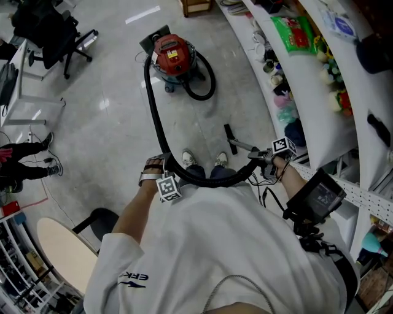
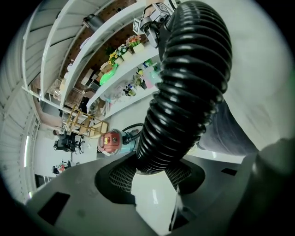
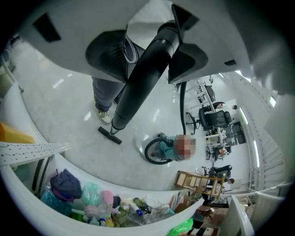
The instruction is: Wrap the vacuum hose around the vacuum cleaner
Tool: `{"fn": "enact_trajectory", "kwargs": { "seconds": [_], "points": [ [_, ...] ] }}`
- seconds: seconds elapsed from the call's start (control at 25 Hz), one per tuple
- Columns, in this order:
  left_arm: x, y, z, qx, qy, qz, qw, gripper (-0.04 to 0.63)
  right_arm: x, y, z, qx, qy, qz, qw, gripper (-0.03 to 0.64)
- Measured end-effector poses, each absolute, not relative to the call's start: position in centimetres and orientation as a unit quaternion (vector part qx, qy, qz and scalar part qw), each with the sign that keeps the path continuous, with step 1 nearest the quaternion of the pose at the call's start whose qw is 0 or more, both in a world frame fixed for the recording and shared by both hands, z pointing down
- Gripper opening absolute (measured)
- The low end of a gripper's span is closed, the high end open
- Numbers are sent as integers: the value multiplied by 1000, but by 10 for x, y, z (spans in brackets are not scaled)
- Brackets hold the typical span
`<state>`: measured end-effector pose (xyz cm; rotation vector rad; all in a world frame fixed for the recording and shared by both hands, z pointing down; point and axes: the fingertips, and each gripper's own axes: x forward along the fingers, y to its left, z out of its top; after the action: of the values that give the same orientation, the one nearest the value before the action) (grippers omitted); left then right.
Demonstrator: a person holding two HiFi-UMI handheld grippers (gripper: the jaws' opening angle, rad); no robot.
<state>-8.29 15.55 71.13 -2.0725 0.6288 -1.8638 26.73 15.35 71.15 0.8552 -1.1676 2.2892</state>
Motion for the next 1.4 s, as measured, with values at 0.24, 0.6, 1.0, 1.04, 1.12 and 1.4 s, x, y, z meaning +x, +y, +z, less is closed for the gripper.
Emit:
{"fn": "enact_trajectory", "kwargs": {
  "seconds": [0.24, 0.6, 1.0, 1.04, 1.12, 1.4],
  "points": [
    [-75, 150, 705, -719, 216, -638, 171, 178, 270, 186, 738, 320, -378, 832, 250, 262],
    [-71, 156, 712, -723, 213, -637, 162, 178, 277, 157, 726, 393, -388, 808, 205, 238],
    [-65, 150, 708, -716, 213, -644, 167, 179, 305, 129, 717, 393, -406, 795, 220, 238],
    [-63, 148, 708, -716, 212, -643, 169, 179, 307, 126, 716, 389, -407, 795, 223, 238],
    [-58, 146, 706, -718, 211, -641, 172, 179, 313, 122, 715, 379, -408, 798, 230, 238],
    [-39, 141, 706, -725, 202, -636, 173, 179, 323, 109, 706, 355, -413, 802, 244, 238]
  ]
}}
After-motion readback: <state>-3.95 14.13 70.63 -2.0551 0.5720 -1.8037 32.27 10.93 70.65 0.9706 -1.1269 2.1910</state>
